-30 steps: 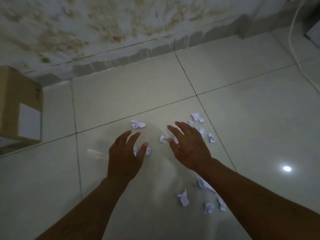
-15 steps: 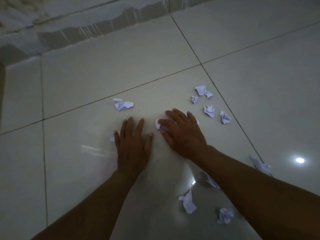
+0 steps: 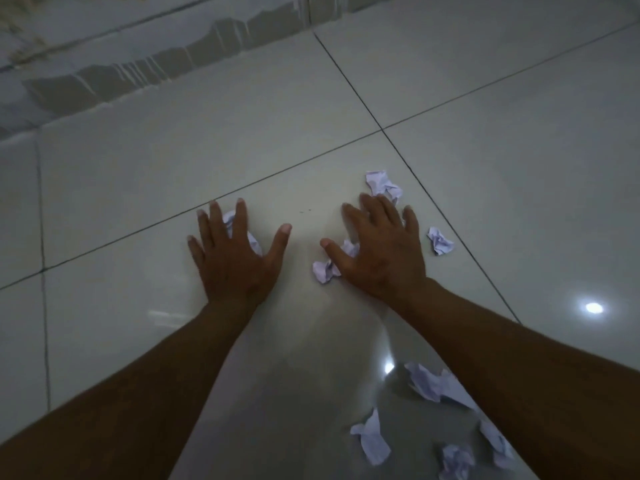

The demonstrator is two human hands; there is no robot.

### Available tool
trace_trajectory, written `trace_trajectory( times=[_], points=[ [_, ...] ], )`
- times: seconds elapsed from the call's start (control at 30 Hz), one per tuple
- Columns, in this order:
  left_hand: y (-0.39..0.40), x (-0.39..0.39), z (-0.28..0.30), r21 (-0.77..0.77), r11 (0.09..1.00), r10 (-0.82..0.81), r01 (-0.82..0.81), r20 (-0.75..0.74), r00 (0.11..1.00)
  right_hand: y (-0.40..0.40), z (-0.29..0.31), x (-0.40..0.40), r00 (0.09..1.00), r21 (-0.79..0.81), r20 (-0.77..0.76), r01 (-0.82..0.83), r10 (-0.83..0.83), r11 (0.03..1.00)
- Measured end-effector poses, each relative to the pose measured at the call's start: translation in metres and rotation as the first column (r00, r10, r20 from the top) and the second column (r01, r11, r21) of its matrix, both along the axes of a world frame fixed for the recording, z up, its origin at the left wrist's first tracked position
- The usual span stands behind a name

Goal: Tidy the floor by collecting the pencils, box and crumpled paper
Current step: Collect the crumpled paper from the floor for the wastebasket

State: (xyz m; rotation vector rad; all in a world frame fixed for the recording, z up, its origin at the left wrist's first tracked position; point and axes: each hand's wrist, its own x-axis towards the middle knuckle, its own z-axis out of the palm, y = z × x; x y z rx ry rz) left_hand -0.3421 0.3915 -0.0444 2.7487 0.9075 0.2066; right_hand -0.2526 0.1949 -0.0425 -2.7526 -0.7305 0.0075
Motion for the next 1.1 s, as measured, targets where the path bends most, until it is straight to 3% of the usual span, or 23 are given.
trace_trajectory(
  times=[0.1, 0.17, 0.33, 0.5, 0.6, 0.7, 0.77, 0.87, 0.93, 1.0, 1.1],
  points=[
    [-0.011, 0.001, -0.004, -0.005, 0.994, -0.112, 0.112, 0.088, 0.99, -0.006, -0.001, -0.005, 0.986, 0.156, 0.165, -0.02, -0.006, 0.988],
    [-0.025, 0.001, -0.009, 0.014, 0.963, -0.268, 0.269, 0.143, 0.953, -0.011, 0.002, -0.002, 0.979, 0.122, 0.202, 0.016, -0.04, 0.992],
    [-0.036, 0.001, -0.016, 0.052, 0.899, -0.434, 0.434, 0.226, 0.872, -0.01, 0.003, 0.019, 0.999, -0.07, -0.016, 0.04, -0.042, 0.997],
    [-0.036, 0.0, -0.016, 0.003, 0.869, -0.48, 0.494, 0.239, 0.844, -0.014, 0.005, 0.017, 0.991, -0.122, -0.135, -0.002, -0.014, 0.992],
    [-0.039, -0.001, -0.017, -0.032, 0.844, -0.512, 0.535, 0.248, 0.823, -0.027, 0.006, -0.006, 0.998, -0.081, -0.065, -0.031, 0.025, 0.996],
    [-0.049, -0.001, -0.012, -0.054, 0.827, -0.53, 0.559, 0.252, 0.809, -0.047, 0.009, -0.026, 0.993, 0.066, 0.079, -0.096, 0.091, 0.993],
    [-0.06, 0.002, -0.007, -0.082, 0.807, -0.558, 0.584, 0.216, 0.801, -0.06, 0.012, -0.03, 0.989, 0.154, 0.14, -0.065, 0.044, 0.986],
    [-0.074, 0.013, 0.0, -0.109, 0.765, -0.614, 0.635, 0.172, 0.77, -0.074, 0.012, -0.025, 0.991, 0.202, 0.061, 0.101, -0.115, 0.974],
    [-0.082, 0.022, 0.003, -0.137, 0.746, -0.636, 0.651, 0.141, 0.759, -0.08, 0.01, -0.023, 0.987, 0.126, -0.04, 0.162, -0.158, 0.979],
    [-0.091, 0.025, 0.006, -0.17, 0.707, -0.677, 0.687, 0.12, 0.726, -0.09, 0.011, -0.026, 0.991, 0.059, -0.085, 0.107, -0.102, 0.992],
    [-0.104, 0.013, 0.007, -0.161, 0.605, -0.765, 0.78, 0.155, 0.626, -0.109, 0.018, -0.041, 0.992, 0.177, -0.128, 0.003, 0.02, 0.984]
  ],
)
